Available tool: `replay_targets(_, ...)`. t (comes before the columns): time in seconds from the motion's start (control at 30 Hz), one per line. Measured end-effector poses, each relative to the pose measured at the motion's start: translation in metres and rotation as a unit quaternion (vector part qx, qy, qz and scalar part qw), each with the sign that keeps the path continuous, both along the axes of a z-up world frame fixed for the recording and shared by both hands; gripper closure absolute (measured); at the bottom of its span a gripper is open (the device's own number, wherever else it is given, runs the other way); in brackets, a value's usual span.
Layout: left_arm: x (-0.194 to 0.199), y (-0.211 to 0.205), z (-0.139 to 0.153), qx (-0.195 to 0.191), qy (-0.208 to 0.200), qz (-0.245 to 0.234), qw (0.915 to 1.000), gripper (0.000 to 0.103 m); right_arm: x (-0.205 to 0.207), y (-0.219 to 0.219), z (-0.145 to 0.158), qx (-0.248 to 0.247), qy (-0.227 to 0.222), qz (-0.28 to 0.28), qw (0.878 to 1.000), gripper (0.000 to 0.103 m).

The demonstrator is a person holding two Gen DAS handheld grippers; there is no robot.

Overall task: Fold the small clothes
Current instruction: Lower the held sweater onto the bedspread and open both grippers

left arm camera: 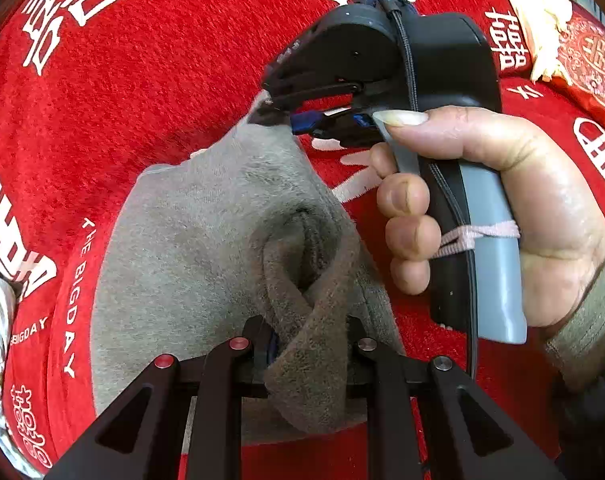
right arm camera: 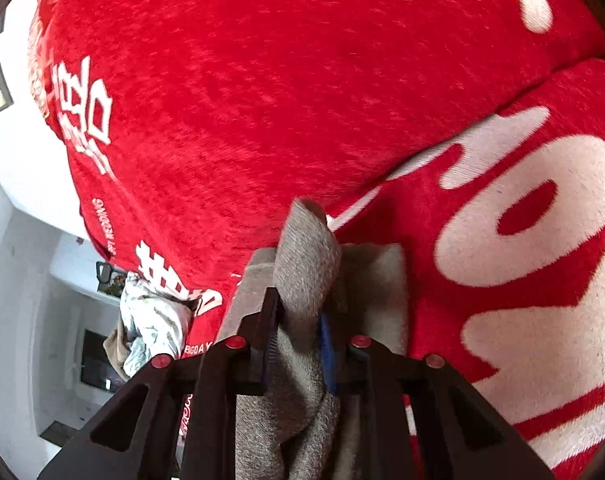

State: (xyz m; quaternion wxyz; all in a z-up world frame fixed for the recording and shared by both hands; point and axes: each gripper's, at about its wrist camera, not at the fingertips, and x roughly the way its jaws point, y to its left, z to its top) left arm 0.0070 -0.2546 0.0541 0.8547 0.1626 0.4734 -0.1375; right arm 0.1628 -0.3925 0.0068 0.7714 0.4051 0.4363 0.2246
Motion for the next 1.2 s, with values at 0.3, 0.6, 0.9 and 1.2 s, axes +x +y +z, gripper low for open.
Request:
replay_targets(0.3,-0.004,-0.001,-0.006,-0.012,0.003,-0.017,0.9998,0.059,-0.006,-0.010,-0.007,-0.017,0.011,-0.017,1.000,0.082)
replay_targets(0.6,-0.018,0.042,0.018,-0.147,0.039,-0.013,0.9883,0.018,-0.044,-0.003,0.063,-0.037,-0.088,0.015,0.995,0.038)
replay_targets(0.9,-0.019,0.096,0.033,-0.208,0.049,0.013,0.9768,0.018,-0.043,0.030,0.023,-0.068,-0.010,0.067,0.995,0.038)
replay_targets(1.2,0.004,0.145,0.031,-0.255,0.060,0.078,0.9619,0.018,-0.073,0.037,0.063,-0.138,-0.047,0.062,0.987,0.033)
